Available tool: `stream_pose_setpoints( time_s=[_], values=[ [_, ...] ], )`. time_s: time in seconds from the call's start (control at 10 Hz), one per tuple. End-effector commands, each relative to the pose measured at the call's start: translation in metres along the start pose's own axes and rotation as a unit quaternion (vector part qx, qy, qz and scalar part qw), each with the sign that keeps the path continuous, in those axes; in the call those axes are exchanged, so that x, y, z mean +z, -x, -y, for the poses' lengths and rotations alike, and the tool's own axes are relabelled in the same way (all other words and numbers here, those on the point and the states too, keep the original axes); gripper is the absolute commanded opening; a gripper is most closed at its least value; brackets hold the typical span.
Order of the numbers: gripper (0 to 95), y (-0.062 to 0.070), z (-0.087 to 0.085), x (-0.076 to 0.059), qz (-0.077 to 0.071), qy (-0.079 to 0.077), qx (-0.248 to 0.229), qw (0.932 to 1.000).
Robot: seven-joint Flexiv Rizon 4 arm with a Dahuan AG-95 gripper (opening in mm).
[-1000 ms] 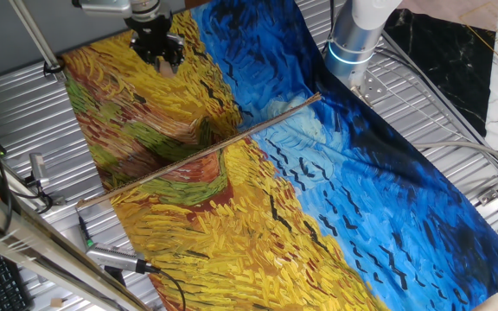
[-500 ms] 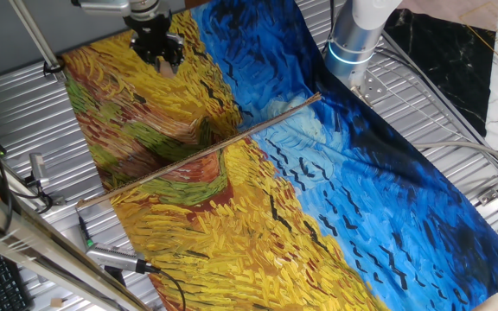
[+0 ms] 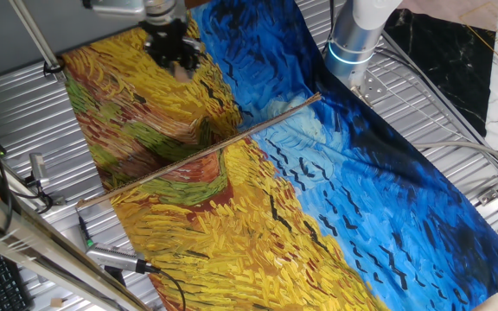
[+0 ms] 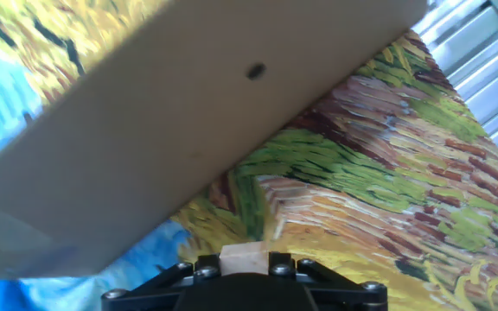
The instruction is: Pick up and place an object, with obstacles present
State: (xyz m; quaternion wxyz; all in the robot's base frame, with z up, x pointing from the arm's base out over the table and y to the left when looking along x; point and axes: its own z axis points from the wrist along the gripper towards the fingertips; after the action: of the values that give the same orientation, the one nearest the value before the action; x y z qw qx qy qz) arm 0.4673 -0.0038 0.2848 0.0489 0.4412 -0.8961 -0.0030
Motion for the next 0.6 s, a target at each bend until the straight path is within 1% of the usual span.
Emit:
stream_pose_setpoints(
  time_s=[0.1, 0.3, 0.4, 0.5, 0.6],
  values=[
    [0.0, 0.0040, -0.0092, -0.0059, -0.001, -0.001, 0.004, 1.0000],
    [0.0, 0.0022, -0.0080, -0.0052, 0.002, 0.000, -0.003, 1.0000],
    [0.0, 0.0022, -0.0080, -0.0052, 0.003, 0.004, -0.006, 1.0000],
    [0.0, 0.0022, -0.0080, -0.0052, 0.002, 0.007, -0.030, 0.9995],
    [0.0, 0.0022, -0.0080, -0.0052, 0.010, 0.011, -0.043, 0.9990]
  ],
)
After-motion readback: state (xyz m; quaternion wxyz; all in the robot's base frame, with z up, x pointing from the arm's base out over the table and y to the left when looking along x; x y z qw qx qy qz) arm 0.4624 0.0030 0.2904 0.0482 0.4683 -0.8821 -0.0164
